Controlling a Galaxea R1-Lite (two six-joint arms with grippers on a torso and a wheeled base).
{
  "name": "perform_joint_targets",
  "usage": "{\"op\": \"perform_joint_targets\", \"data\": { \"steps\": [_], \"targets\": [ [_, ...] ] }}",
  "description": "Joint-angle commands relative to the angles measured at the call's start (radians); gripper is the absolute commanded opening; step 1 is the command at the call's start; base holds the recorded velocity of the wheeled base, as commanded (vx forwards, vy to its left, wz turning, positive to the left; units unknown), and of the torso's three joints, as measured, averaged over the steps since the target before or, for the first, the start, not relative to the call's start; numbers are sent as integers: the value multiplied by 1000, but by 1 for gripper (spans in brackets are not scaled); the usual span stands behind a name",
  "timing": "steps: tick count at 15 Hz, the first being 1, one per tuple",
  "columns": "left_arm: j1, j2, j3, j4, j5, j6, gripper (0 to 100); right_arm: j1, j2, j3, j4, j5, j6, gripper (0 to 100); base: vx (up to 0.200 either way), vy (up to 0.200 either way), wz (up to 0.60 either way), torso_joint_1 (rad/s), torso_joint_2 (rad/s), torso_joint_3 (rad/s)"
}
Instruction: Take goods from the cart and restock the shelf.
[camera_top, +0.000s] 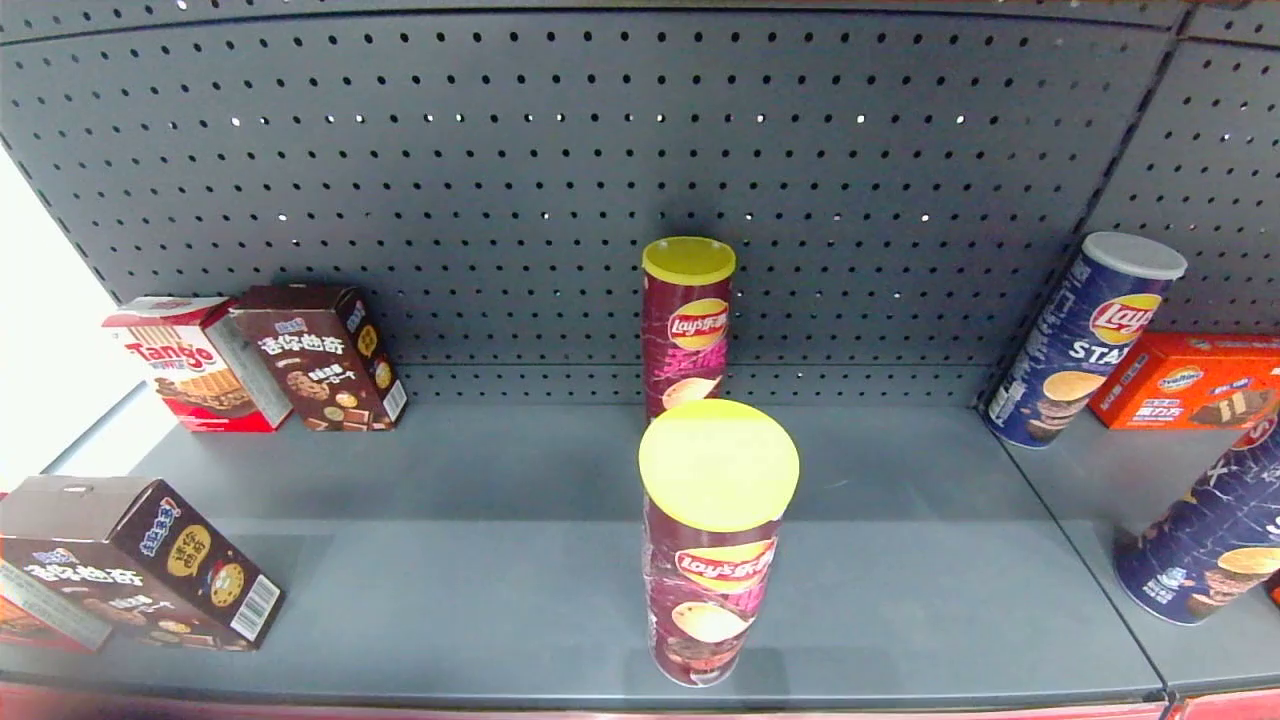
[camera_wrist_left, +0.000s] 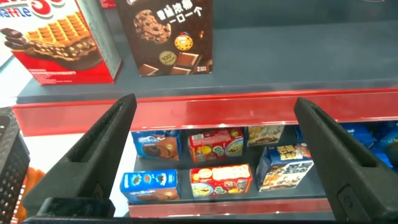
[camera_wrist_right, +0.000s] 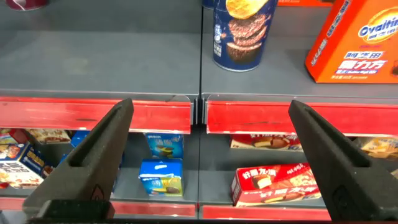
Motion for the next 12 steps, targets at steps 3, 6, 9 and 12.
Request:
{"op": "perform_joint_targets", "data": {
  "steps": [3, 6, 9, 12],
  "targets": [
    [0, 1, 0, -1, -1, 0, 100, 0, 2, -2, 0, 1, 0, 100, 0, 0, 0, 0, 0, 0],
    [0, 1, 0, -1, 1, 0, 100, 0, 2, 0, 0, 1, 0, 100, 0, 0, 0, 0, 0, 0],
    [0, 1, 0, -1, 1, -2, 100, 0, 2, 0, 0, 2, -2, 100, 0, 0, 0, 0, 0, 0],
    [0, 1, 0, -1, 27, -3, 100, -1, 2, 0, 0, -25, 6, 100, 0, 0, 0, 0, 0, 0]
  ]
}}
